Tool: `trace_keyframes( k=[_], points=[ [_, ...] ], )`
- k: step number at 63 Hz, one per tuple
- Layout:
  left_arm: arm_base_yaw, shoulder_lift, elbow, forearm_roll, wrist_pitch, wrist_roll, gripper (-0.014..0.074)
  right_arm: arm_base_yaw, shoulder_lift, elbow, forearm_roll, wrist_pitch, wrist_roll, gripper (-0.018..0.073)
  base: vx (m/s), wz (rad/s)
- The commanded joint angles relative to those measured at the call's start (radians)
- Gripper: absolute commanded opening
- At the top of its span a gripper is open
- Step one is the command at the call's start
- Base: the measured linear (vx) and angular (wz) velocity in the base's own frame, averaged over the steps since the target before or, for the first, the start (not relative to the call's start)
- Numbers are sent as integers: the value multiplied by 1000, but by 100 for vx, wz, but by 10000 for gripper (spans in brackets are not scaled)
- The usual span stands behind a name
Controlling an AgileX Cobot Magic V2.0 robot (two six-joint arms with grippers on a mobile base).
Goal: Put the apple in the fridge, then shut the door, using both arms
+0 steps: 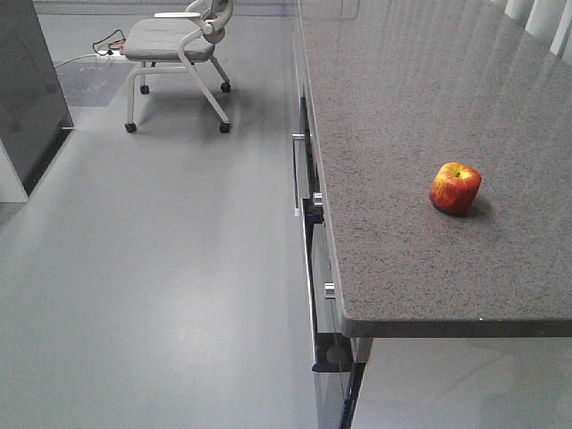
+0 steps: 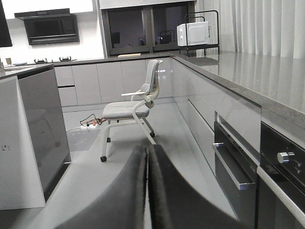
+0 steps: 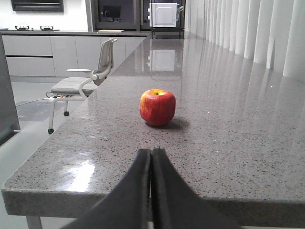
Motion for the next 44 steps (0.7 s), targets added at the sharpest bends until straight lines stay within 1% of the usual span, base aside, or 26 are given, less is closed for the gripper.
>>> trace_keyframes(
  k=[1,24,30,36,44],
  points=[
    [-7,-15,21,-9,-68,-2,-6,-6,-13,14,-4,-74,-2,-3,0,0],
    [-7,-15,21,-9,-68,-2,-6,-6,-13,14,-4,-76,-2,-3,0,0],
    [-7,-15,21,-9,-68,-2,-6,-6,-13,9,3,-132,0,-3,0,0],
    [-7,-15,21,-9,-68,-2,-6,-6,-10,-47,19,-128,5,-3,0,0],
    [-7,-15,21,-9,-68,-2,-6,-6,46,-180,19,-82,-6,-3,0,0]
  ],
)
